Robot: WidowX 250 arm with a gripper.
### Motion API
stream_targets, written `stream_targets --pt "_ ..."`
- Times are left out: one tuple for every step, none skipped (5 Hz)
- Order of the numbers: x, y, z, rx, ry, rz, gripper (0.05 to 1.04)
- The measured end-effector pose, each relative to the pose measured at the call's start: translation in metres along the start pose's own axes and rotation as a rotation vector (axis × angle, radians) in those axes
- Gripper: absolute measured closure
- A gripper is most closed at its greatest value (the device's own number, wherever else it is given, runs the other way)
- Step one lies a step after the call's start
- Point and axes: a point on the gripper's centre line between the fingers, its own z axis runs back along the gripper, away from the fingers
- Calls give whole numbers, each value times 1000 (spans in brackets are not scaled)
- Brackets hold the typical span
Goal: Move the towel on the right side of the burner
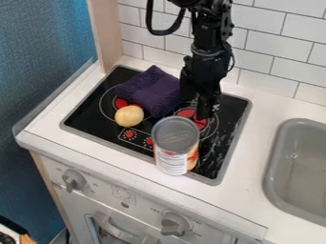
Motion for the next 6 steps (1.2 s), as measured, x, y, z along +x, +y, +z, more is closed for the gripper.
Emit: stream_targets --pt "-5 -5 -16 -30 33 -1 83" --pt "-8 -14 -17 -81 44 -10 83" --pt "-6 -9 0 -85 -2 38 83" --pt "-12 11 29 -52 -70 127 83" --pt "-25 35 37 15 -50 248 83" --pt "-42 60 44 77 -19 373 83"
